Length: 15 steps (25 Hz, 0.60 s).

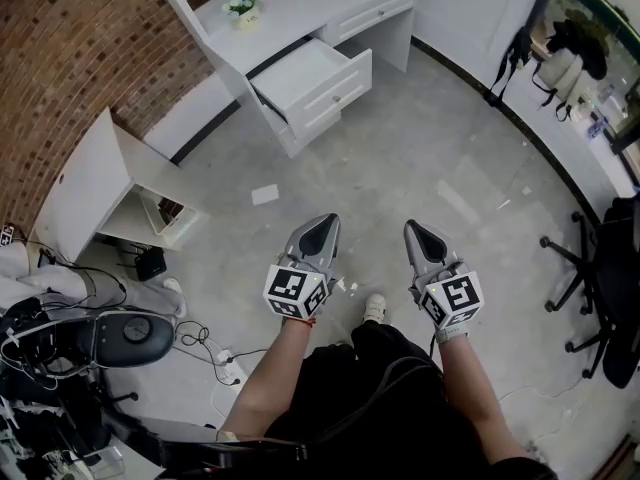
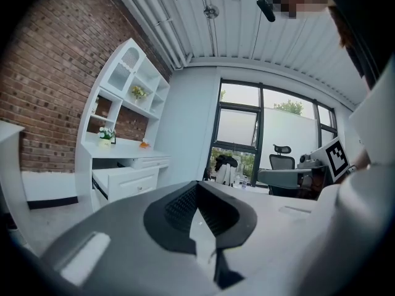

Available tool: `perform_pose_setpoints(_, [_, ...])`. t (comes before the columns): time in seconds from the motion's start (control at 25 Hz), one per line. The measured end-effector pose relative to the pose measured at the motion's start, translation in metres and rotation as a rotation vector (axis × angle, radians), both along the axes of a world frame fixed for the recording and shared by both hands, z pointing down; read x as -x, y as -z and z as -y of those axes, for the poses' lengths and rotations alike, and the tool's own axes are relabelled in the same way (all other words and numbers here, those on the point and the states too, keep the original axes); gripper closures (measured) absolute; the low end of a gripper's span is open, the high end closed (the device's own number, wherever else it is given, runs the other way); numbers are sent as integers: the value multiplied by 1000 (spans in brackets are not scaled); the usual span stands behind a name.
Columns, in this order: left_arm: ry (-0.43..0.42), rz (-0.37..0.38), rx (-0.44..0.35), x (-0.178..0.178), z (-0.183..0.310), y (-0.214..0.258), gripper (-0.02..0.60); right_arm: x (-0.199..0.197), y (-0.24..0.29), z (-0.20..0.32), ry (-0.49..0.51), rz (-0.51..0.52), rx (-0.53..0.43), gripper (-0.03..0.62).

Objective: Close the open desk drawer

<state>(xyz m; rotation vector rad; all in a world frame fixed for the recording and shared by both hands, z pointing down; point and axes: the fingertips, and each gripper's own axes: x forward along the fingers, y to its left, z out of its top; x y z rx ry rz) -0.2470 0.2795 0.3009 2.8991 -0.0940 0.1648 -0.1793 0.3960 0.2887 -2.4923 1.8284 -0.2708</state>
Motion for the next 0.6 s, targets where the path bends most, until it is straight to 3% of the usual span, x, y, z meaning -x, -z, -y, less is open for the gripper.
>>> perform_pose_setpoints(0.6, [106,26,25,-47,28,-26,580,-71,-22,23,70,24,0,595])
